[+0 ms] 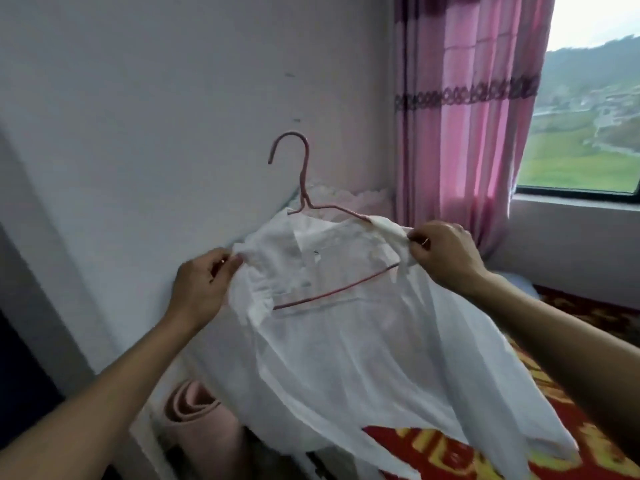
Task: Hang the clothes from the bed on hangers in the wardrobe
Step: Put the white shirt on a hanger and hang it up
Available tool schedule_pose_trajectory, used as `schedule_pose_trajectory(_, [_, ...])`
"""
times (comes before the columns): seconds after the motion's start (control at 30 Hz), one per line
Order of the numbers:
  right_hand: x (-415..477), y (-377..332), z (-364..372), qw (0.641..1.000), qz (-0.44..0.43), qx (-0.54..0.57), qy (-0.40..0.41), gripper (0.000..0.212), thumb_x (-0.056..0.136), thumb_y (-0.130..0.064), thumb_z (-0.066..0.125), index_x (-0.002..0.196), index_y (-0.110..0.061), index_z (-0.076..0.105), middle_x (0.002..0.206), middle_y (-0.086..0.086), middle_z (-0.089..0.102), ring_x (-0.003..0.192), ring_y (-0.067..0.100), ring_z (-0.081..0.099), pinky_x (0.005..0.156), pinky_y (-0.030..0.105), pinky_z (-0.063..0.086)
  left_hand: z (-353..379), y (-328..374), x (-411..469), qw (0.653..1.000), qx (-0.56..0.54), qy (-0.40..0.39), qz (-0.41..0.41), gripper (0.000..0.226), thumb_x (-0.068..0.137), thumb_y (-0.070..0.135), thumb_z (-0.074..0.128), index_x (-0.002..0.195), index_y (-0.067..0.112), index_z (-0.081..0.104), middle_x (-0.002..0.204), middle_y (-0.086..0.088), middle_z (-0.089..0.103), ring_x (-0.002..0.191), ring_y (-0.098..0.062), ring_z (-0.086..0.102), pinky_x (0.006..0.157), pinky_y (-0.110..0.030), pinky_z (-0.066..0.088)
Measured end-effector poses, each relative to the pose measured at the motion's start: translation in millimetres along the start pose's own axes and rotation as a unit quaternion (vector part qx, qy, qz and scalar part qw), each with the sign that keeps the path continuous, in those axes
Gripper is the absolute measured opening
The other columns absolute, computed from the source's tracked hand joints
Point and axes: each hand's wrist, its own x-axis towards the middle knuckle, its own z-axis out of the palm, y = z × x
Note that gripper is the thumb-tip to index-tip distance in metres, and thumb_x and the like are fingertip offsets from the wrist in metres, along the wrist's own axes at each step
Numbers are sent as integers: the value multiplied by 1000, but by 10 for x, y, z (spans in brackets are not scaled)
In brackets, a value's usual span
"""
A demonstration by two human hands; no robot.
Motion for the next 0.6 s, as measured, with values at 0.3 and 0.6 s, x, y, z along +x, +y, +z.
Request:
schedule_pose_trajectory(0.3, [-596,-2496,-214,784,32,580,-217,23,92,-3,52,71,-5,59,61,8,52,46,13,51,47,26,50,-1698,-340,-1525,979,161,7,-129,37,93,49,49,81,22,70,66,4,65,63,-17,60,57,-37,50])
schedule_pose_trajectory(0.6, [-1245,-3541,372,937,-226,195,-182,48,85,-52,63,124,-25,60,119,-3,60,106,16,59,93,38,48,-3399,-548,-2292,973,74,94,-198,26,92,32,58,74,15,66,65,-6,63,62,-21,56,57,-30,42])
